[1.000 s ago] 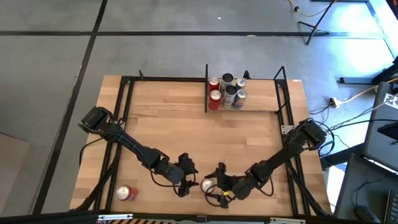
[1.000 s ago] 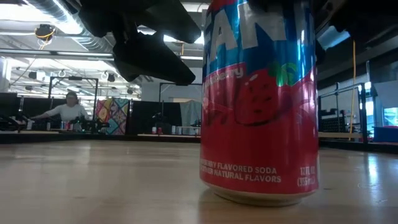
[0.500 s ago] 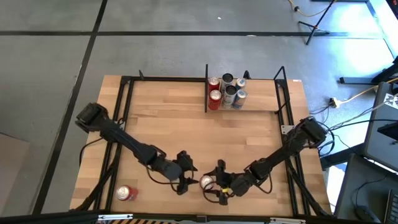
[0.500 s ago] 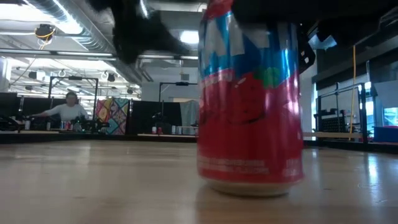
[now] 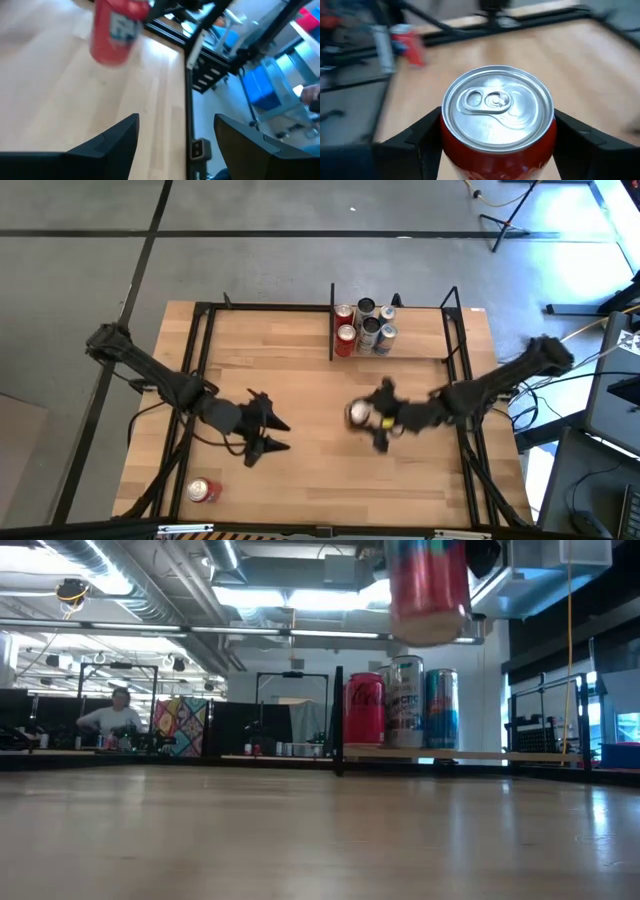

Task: Place canned beverage on shelf
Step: Put the right orange soda can on the shelf

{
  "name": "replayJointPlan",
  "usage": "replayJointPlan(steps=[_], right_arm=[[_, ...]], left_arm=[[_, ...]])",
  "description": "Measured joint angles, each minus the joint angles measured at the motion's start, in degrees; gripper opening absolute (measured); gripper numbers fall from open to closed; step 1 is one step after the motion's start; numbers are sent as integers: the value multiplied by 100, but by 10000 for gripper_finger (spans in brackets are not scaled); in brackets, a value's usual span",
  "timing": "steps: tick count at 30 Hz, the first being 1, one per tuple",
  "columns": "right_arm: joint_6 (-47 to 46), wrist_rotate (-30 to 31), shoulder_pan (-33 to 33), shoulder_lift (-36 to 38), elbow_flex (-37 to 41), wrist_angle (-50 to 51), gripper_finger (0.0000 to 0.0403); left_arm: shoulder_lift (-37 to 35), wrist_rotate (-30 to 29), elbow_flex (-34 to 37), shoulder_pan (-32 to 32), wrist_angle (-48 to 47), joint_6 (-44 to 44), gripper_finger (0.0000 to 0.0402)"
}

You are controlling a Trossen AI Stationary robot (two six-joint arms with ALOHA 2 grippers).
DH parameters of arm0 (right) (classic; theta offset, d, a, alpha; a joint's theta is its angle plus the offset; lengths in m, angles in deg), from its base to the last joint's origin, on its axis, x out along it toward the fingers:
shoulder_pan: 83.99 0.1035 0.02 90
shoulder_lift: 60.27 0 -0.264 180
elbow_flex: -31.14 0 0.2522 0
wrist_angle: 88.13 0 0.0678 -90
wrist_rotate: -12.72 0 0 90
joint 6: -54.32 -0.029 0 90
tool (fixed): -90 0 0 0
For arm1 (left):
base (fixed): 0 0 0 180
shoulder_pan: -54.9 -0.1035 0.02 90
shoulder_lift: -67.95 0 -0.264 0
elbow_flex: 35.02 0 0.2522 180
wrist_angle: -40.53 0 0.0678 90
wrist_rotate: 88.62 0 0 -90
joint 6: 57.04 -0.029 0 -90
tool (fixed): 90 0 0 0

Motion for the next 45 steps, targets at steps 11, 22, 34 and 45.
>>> replayJointPlan(steps=[11, 22, 34, 45], right_arm=[[886, -371, -1755, 2163, 2, 2120, 270], [2150, -1669, -3576, 3358, 2, 3035, 270], [2852, -3417, -5702, 3922, 1013, 2665, 270], [3002, -4187, -7152, 3617, 1246, 2222, 270]], left_arm=[[-405, 175, 0, -948, -546, -45, 253], [-403, 180, 0, -2234, -510, -153, 253], [-403, 334, 0, -3032, -462, -237, 253], [-401, 1681, 0, -3831, -464, -1191, 253]])
